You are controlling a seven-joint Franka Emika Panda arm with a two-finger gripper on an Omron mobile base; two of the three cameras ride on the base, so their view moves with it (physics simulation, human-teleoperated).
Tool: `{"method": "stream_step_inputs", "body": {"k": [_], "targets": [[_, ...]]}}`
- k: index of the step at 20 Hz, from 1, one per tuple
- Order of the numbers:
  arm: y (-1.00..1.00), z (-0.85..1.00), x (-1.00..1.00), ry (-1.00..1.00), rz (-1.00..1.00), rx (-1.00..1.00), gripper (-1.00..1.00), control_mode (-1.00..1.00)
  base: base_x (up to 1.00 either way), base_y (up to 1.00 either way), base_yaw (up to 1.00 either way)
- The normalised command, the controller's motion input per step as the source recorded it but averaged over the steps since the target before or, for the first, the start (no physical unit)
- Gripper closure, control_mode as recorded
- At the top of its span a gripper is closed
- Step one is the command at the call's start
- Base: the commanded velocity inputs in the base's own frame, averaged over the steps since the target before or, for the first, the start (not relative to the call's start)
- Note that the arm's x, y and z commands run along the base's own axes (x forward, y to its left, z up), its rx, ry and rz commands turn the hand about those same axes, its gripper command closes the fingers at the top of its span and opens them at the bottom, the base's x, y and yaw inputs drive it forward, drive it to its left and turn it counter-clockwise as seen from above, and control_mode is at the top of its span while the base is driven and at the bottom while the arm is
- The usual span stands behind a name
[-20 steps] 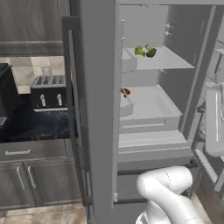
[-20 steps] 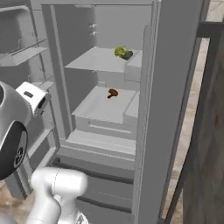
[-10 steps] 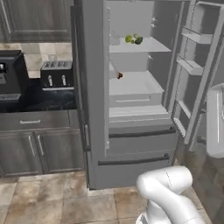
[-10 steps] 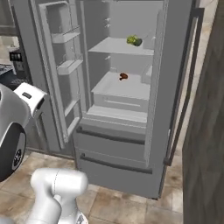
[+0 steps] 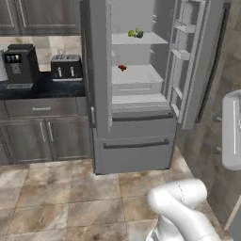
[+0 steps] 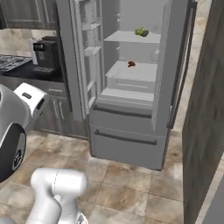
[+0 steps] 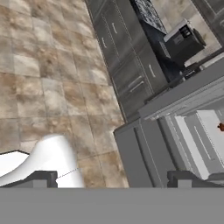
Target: Transport the fish and broccoli to the fridge. Place the fish on the rack containing meat and place the broccoli on the rack containing the vegetable, ensuring meats and vegetables are on different racks.
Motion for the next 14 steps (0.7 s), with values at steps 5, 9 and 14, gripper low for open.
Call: {"method": "stream_step_inputs", "body": {"k": [5, 9, 14], "targets": [[0.0, 0.0, 0.0, 0.0, 0.0, 0.0, -1.0, 1.0, -1.0, 0.44, 0.0], [0.0, 0.0, 0.0, 0.0, 0.0, 0.0, -1.0, 1.0, -1.0, 0.48, 0.02], [0.0, 0.0, 0.0, 0.0, 0.0, 0.0, -1.0, 1.0, -1.0, 0.78, 0.02]]}}
